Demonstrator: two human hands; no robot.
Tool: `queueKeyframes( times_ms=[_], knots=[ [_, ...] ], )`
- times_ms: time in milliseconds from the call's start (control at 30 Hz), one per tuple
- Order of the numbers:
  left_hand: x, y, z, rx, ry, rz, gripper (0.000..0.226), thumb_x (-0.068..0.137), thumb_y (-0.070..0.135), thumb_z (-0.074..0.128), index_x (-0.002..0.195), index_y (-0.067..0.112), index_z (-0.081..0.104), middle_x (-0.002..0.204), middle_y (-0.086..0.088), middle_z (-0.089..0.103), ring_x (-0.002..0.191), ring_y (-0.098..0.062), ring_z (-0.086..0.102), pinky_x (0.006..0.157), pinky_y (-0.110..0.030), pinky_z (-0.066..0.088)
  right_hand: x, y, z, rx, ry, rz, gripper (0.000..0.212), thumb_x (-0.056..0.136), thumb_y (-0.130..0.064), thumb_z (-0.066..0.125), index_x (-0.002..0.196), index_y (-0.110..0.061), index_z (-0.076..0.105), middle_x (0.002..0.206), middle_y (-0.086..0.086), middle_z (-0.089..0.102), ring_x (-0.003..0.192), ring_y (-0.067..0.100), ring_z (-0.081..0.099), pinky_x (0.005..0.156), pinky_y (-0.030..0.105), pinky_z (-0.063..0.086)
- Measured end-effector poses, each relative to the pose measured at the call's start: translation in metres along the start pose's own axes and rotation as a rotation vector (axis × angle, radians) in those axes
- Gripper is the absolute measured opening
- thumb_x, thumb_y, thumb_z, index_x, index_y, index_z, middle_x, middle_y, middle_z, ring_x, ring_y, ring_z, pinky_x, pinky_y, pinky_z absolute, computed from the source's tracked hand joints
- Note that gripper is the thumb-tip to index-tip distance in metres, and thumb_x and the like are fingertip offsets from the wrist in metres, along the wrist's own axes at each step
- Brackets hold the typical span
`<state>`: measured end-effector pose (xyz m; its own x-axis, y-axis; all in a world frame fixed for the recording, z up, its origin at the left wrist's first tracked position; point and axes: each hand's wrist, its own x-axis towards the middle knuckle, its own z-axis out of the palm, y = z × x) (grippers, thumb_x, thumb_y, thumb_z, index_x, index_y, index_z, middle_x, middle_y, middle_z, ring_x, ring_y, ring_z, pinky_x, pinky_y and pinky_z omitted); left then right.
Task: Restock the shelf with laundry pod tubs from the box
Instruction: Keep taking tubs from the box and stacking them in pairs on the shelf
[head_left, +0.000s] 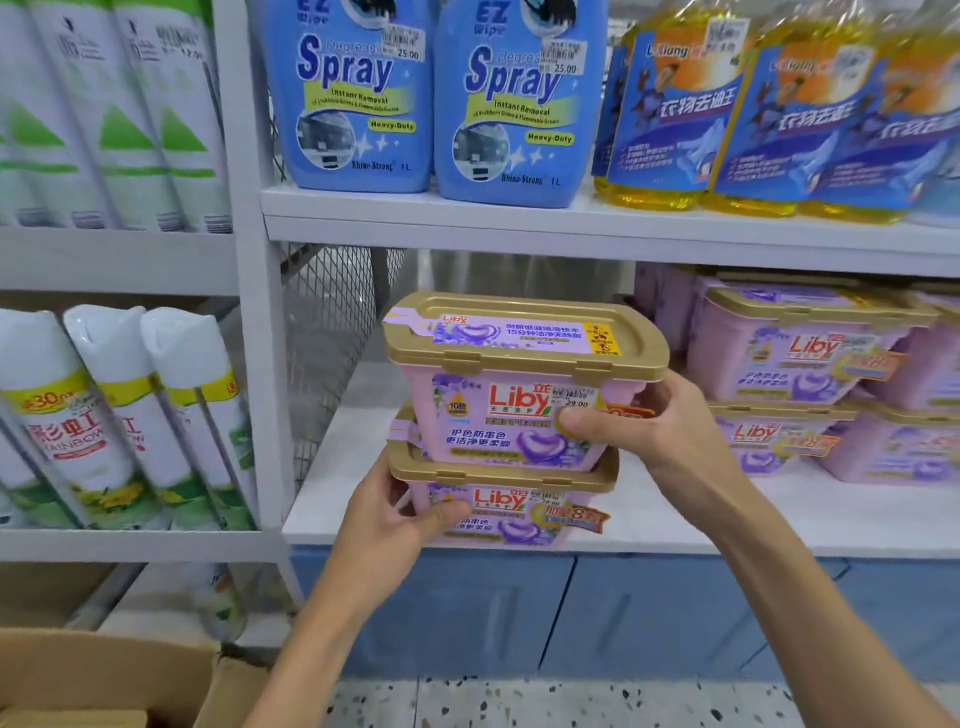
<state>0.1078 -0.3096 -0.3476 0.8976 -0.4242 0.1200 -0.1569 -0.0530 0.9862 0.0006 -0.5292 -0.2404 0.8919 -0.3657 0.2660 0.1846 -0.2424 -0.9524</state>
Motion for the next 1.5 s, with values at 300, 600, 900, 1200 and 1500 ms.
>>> queueKeyframes(
  times_ms=[300, 600, 900, 1200, 1500],
  knots=[
    [-0.003, -0.001, 0.019, -0.032, 0.049, 0.013, 0.045, 0.078, 0.004, 0.083, 0.111, 0.027, 0.063, 0.104, 0.018, 0.077, 0.099, 0.000, 0.071, 0.078, -0.024, 0.055, -0.046, 0.057, 0.017, -0.056, 0.196, 0.110, 0.070, 0.073, -0.033, 0.088, 0.134, -0.030, 0.054, 0.120, -0.017, 0.070, 0.112, 0.000, 0.065, 0.098, 0.030, 0.052],
    [0.027, 0.000, 0.065, 0.030, -0.012, 0.075, 0.049, 0.088, 0.009, 0.076, 0.124, 0.033, 0.053, 0.109, 0.025, 0.073, 0.103, 0.009, 0.066, 0.085, -0.015, 0.052, -0.024, 0.088, -0.002, -0.143, 0.277, 0.027, 0.051, 0.092, -0.012, 0.070, 0.135, -0.031, 0.049, 0.112, -0.020, 0.071, 0.103, 0.000, 0.066, 0.087, 0.022, 0.054],
    [0.075, 0.000, 0.085, 0.026, -0.063, 0.086, 0.058, 0.090, 0.010, 0.075, 0.136, 0.029, 0.047, 0.118, 0.023, 0.069, 0.102, 0.015, 0.064, 0.091, -0.020, 0.052, 0.021, 0.107, -0.015, -0.143, 0.319, 0.043, 0.035, 0.095, -0.021, 0.067, 0.128, -0.022, 0.054, 0.117, -0.011, 0.070, 0.102, 0.001, 0.066, 0.091, 0.024, 0.051],
    [0.132, -0.015, 0.098, -0.007, -0.048, 0.116, 0.059, 0.090, 0.007, 0.074, 0.137, 0.031, 0.047, 0.125, 0.014, 0.070, 0.117, -0.008, 0.067, 0.106, -0.047, 0.051, 0.073, 0.135, -0.021, -0.116, 0.311, 0.058, 0.044, 0.096, -0.025, 0.066, 0.138, -0.021, 0.052, 0.131, -0.008, 0.067, 0.122, 0.009, 0.062, 0.106, 0.035, 0.050],
    [0.154, -0.019, 0.102, -0.029, -0.061, 0.106, 0.055, 0.091, 0.010, 0.074, 0.135, 0.031, 0.047, 0.128, 0.009, 0.070, 0.117, -0.011, 0.067, 0.104, -0.049, 0.053, 0.092, 0.143, -0.023, -0.127, 0.337, 0.070, 0.045, 0.093, -0.036, 0.068, 0.133, -0.024, 0.053, 0.132, -0.008, 0.066, 0.123, 0.012, 0.062, 0.106, 0.042, 0.050]
  ],
)
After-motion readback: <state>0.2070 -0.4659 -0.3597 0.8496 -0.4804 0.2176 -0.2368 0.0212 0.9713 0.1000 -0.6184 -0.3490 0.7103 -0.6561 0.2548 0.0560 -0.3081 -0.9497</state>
